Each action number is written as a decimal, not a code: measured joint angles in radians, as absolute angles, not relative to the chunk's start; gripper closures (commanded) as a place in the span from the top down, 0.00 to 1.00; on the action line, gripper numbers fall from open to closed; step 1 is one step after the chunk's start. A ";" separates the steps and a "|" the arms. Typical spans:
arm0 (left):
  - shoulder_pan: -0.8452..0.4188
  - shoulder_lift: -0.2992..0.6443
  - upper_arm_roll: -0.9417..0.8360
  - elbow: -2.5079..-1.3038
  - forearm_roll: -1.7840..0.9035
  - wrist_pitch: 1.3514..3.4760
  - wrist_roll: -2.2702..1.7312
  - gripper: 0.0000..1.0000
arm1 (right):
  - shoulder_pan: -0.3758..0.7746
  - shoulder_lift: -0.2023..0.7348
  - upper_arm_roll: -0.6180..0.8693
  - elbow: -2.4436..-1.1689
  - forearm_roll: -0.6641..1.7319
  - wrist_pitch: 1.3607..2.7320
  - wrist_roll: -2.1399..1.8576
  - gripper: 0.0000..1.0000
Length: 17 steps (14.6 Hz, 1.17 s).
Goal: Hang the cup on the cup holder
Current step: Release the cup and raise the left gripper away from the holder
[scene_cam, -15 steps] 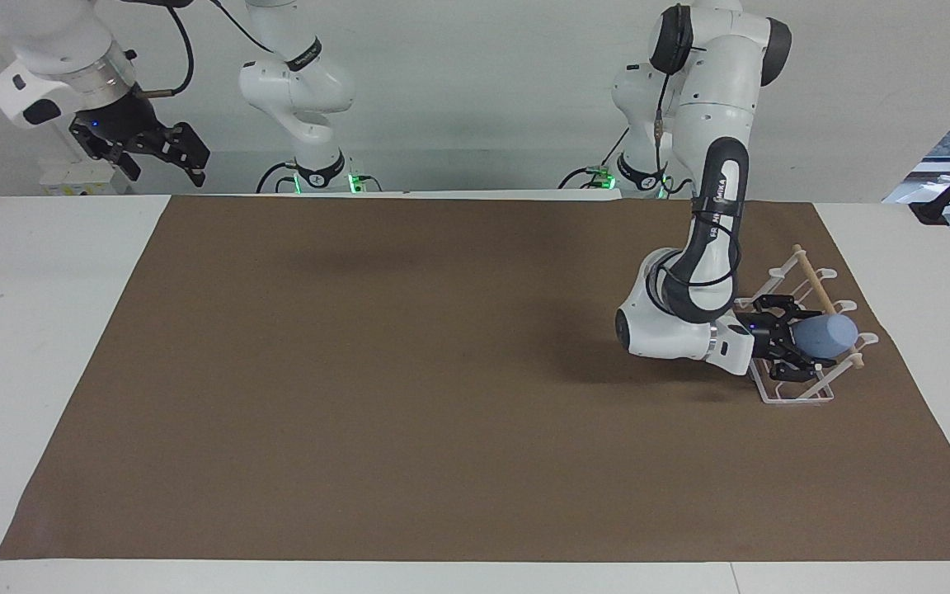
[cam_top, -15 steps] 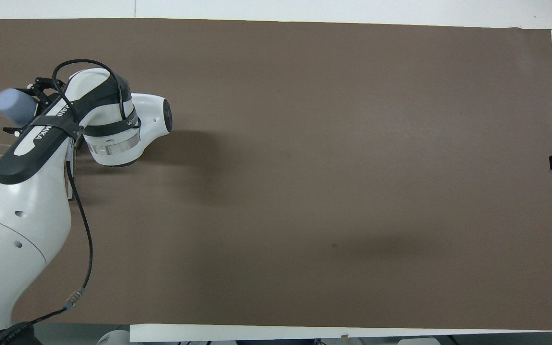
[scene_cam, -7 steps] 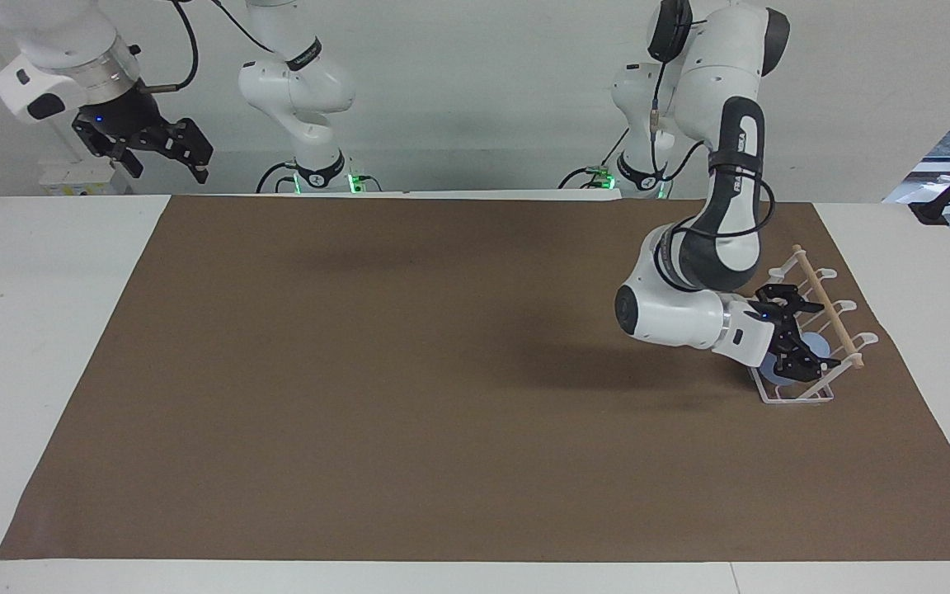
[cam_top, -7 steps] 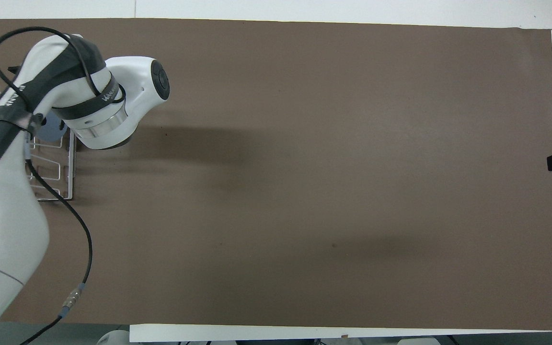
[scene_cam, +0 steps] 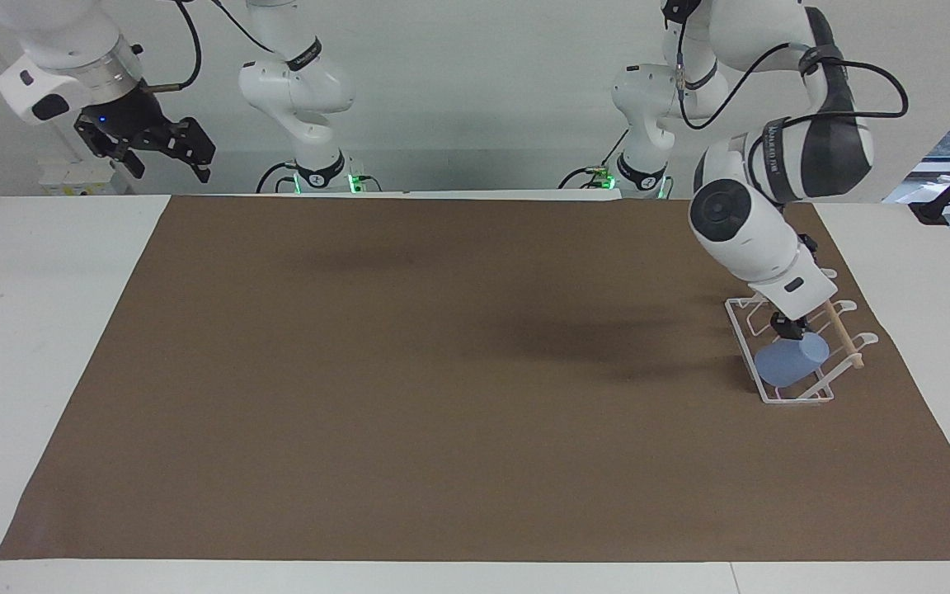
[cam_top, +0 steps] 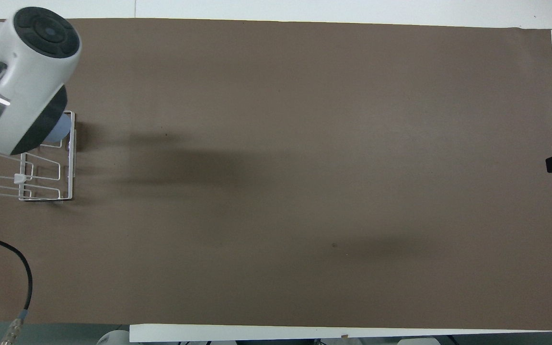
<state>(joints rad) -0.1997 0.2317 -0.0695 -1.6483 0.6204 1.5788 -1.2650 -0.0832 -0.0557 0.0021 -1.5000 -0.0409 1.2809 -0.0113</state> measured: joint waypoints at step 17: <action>-0.060 -0.063 -0.059 -1.669 0.040 1.487 -0.074 1.00 | -0.086 -0.078 -0.003 -1.557 -0.041 1.327 -0.014 0.99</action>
